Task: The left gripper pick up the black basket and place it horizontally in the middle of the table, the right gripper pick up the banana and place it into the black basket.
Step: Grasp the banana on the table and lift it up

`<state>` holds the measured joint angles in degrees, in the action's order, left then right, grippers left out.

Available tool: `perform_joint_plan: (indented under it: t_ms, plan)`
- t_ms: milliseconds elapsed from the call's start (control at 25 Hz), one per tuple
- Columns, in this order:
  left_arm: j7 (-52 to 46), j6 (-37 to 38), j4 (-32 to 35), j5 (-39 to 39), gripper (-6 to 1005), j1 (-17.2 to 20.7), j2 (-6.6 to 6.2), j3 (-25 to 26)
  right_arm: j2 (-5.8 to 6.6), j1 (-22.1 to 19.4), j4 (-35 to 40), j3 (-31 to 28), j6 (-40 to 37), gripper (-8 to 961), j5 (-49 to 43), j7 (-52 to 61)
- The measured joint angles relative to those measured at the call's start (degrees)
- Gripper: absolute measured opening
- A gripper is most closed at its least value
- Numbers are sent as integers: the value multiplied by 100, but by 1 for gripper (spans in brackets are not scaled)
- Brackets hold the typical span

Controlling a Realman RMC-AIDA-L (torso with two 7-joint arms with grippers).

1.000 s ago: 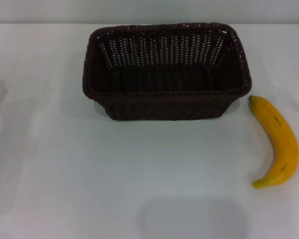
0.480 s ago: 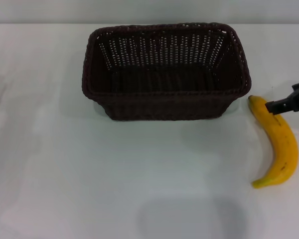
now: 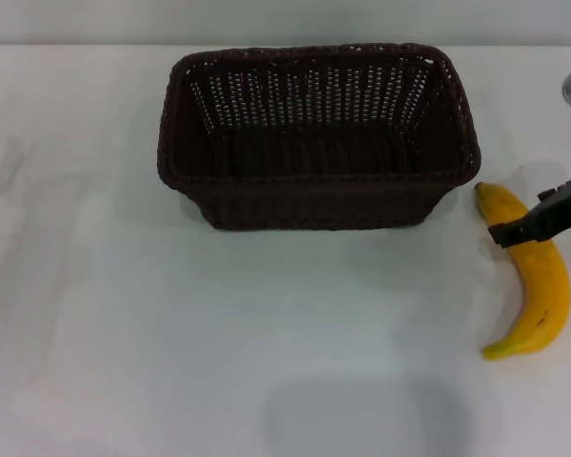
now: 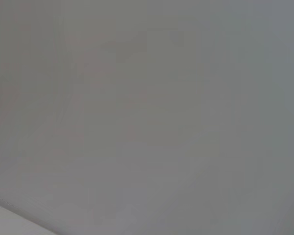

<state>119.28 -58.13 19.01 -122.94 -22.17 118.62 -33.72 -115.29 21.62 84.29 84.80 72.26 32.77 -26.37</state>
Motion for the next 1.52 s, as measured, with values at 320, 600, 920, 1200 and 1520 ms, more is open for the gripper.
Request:
perform_joint_plan:
  t_ms: [320, 600, 920, 1200, 1520]
  plan:
    - [8, -16, -56, 22, 832, -19, 9, -12, -2, 16, -156, 11, -23, 765, -139, 5]
    - [1, -39, -57, 15, 833, 4, 21, -12, 3, 19, -243, 7, 11, 616, -148, 13]
    - [-24, -43, -62, 3, 834, 14, 21, -2, 7, 29, -272, -42, 69, 494, -189, 22]
    - [-80, -50, -64, -5, 834, 11, 26, 4, 9, 67, -356, -161, 177, 482, -291, 0]
    - [-81, -58, -72, -17, 835, -6, 31, 23, 35, -106, 168, -1165, 134, 484, -320, -244]
